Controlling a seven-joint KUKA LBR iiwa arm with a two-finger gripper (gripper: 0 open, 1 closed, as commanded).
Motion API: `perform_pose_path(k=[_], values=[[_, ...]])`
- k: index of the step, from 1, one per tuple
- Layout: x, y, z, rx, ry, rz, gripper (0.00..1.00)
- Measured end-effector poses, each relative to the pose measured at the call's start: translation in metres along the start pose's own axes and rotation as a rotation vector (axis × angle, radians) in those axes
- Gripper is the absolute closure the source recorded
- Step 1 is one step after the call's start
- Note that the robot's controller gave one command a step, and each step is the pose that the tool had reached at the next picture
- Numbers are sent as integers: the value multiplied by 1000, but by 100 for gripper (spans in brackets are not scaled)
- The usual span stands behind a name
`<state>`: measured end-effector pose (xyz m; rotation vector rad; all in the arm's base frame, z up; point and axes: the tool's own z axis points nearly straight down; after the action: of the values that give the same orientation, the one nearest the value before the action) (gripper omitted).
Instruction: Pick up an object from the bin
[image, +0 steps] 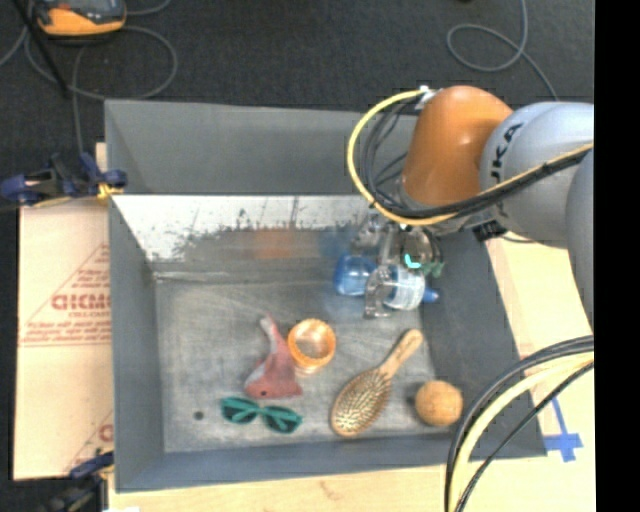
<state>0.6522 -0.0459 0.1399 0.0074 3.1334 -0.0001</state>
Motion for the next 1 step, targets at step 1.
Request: perform_pose_path(k=[1], values=[[-1,0,-4,-1,-4,-1,100]])
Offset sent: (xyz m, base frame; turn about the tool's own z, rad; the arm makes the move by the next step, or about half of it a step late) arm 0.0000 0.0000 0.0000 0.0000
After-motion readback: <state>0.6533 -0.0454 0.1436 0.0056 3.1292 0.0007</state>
